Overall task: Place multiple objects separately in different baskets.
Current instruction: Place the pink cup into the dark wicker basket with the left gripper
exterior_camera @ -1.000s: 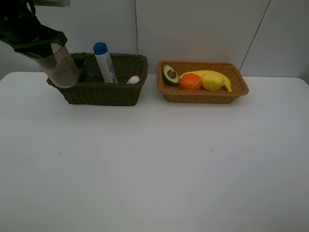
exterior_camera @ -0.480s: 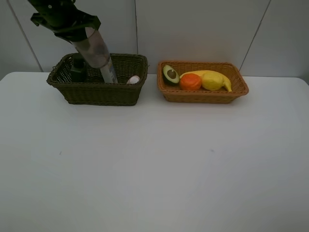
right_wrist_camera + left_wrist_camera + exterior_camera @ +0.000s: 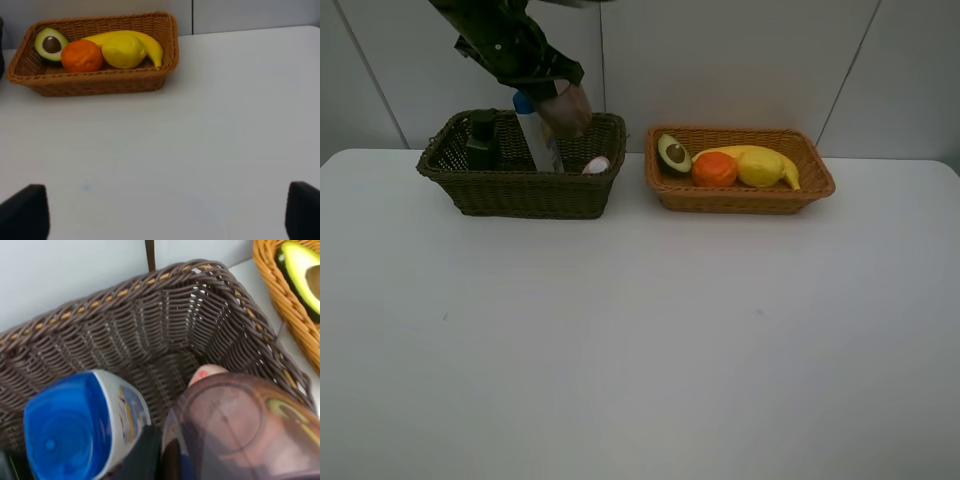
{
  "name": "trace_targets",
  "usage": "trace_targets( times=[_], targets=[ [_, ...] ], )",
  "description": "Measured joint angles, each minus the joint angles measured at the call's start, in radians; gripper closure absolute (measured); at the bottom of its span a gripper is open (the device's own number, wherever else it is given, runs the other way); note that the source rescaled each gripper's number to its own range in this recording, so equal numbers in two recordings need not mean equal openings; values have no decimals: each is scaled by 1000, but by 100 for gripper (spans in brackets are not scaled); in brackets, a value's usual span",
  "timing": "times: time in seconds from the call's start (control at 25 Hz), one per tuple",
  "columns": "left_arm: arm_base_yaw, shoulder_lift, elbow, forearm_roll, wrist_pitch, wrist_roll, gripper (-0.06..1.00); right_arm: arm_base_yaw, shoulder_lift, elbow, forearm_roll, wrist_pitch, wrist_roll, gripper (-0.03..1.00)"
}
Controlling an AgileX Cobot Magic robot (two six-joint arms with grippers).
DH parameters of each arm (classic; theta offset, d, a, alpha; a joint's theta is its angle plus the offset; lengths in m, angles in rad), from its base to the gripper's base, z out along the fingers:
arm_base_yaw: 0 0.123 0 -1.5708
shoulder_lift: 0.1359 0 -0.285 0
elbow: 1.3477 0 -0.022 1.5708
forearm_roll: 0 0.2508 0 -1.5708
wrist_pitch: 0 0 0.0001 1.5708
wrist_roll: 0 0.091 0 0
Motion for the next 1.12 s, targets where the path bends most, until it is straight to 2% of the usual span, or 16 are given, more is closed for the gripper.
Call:
trace_targets(
  times=[0.32,0.64,1.12],
  targets=[
    [-1,74,0,72,-77,-14,94,0,0,0,0,0,0,-3],
    [-1,122,0,163,-102,-14,94,0,0,0,0,0,0,-3],
    [-1,180,0,193,-176,-14,94,0,0,0,-5,0,0,-3]
  ],
)
